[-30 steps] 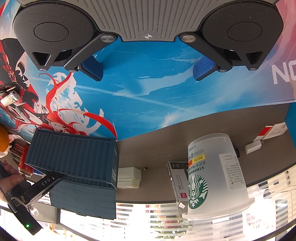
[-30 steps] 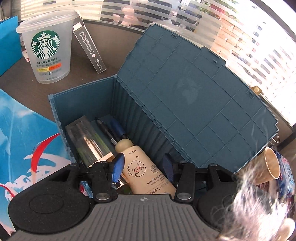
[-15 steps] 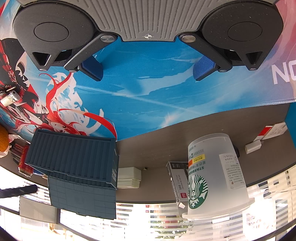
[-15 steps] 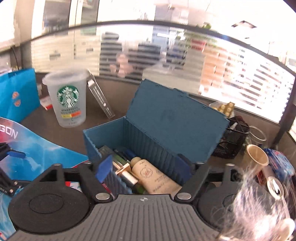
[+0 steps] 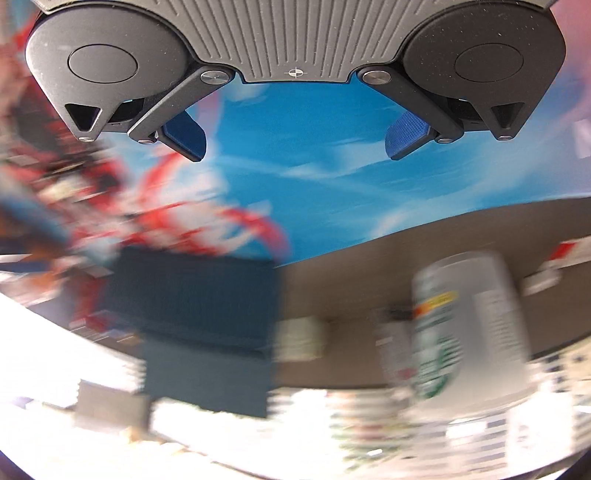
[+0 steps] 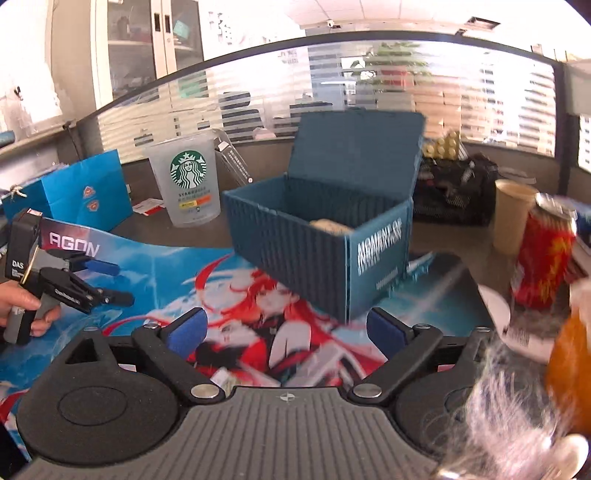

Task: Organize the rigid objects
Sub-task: 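Withdraw the open right gripper from the teal box, then move the open left gripper down onto the small beige-gold tube on the mat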

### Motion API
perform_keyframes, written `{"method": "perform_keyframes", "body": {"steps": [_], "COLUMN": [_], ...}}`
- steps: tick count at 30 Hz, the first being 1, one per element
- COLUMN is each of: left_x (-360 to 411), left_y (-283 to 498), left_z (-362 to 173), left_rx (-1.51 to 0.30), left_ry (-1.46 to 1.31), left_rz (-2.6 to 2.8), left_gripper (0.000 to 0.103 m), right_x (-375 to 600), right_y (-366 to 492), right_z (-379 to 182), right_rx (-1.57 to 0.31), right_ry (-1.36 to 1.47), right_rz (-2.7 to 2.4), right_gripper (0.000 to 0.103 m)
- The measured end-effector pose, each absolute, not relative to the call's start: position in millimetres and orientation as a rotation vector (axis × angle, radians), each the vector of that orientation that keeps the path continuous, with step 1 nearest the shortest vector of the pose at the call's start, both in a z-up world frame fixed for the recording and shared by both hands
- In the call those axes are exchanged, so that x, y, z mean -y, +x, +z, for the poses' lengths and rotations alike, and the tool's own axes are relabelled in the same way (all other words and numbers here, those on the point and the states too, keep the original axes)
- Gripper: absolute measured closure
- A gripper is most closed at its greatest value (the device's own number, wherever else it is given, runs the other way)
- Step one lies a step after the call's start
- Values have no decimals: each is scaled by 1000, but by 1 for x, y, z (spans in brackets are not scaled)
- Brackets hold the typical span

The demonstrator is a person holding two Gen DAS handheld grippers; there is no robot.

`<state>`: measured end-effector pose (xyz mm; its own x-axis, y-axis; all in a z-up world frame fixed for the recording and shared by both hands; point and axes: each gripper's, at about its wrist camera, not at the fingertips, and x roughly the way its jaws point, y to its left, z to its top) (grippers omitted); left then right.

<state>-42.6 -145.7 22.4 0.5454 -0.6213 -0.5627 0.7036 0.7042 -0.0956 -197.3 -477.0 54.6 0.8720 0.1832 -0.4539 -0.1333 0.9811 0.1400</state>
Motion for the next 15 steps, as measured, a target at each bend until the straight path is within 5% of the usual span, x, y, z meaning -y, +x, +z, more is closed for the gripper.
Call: {"method": "perform_keyframes", "body": {"steps": [15], "left_x": [287], "left_y": [-87], "left_z": [39], "left_rx": [-415], "left_ry": [556], "left_rz": [-1209], "left_gripper": [1], "right_x": [524], "right_y": [-231], "right_z": [20], "right_rx": [-367], "right_ry": [333], "right_rz": [50], "right_gripper": [0]}}
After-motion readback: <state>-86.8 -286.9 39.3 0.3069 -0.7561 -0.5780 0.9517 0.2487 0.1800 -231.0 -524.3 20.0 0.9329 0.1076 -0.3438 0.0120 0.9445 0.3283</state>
